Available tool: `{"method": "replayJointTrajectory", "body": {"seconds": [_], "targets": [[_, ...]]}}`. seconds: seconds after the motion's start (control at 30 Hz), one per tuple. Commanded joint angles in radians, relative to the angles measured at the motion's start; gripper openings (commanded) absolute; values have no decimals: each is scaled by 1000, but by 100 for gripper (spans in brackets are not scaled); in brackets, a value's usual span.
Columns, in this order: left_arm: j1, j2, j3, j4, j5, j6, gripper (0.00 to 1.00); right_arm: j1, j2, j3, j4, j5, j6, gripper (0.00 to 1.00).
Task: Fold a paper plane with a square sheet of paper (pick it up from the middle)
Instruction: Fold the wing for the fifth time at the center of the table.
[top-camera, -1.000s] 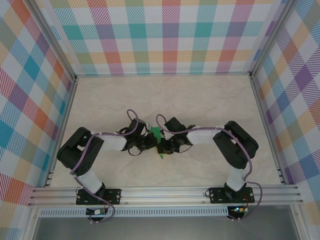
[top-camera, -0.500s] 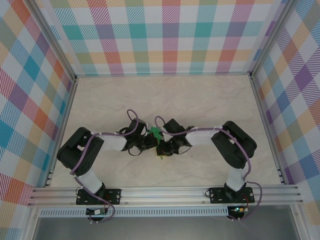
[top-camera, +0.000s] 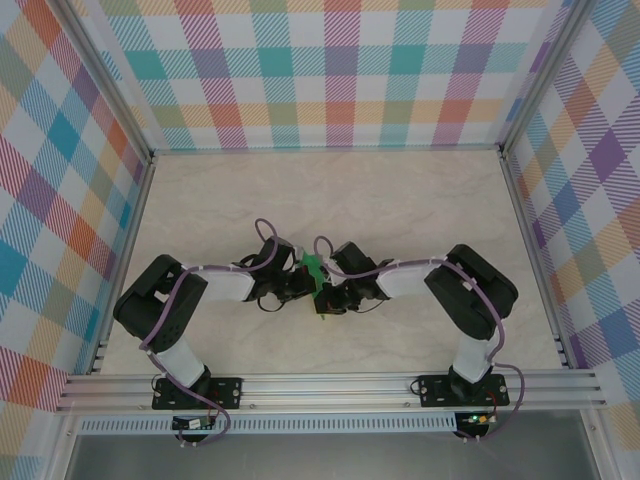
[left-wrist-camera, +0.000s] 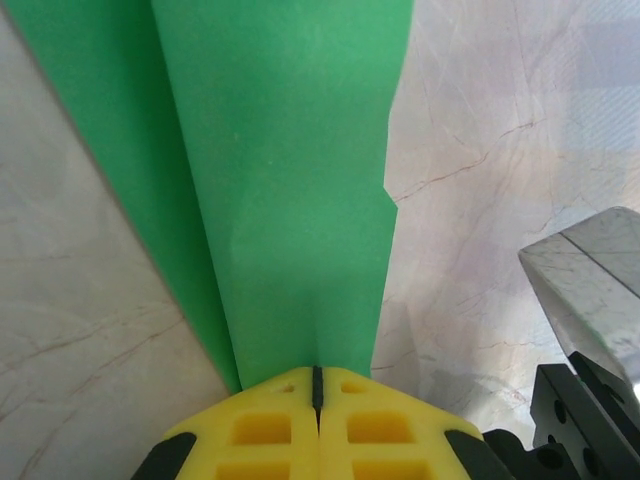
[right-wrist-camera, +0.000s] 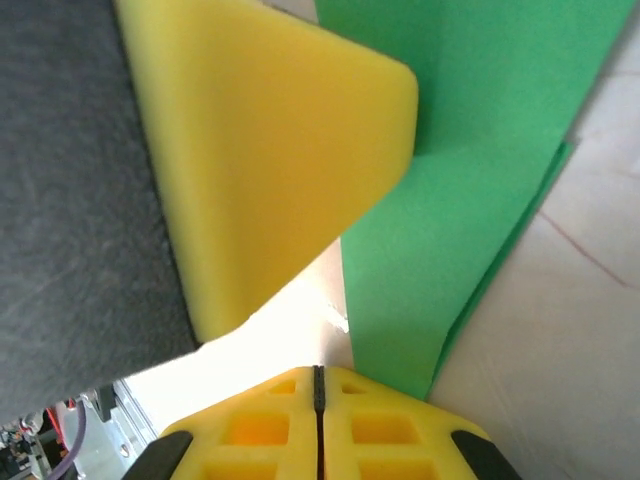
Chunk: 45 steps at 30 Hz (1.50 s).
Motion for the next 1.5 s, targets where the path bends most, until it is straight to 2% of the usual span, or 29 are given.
{"method": "replayJointTrajectory", "body": {"seconds": [0.0, 0.23, 0.5, 0.83, 1.03, 1.27, 1.47], "targets": [[-3, 22, -10, -139, -126, 2, 5, 18, -10, -93, -158, -46, -59, 8], [-3, 30, 5, -147, -126, -4, 5, 17, -112, -137, -266, 3, -129, 8], [-3, 35, 13, -124, -90, -3, 5, 9, -241, -82, -212, 88, -80, 10], [-3, 32, 24, -119, -63, -7, 5, 9, -69, 54, -89, 138, 34, 10], [-1, -3, 63, -135, -33, 5, 5, 9, -25, 49, -141, 190, 5, 8], [14, -80, 204, -278, -44, 142, 8, -5, -44, 11, -236, 197, -56, 8], [37, -78, 172, -247, -7, 190, 8, -26, -73, 9, -303, 177, -101, 8]]}}
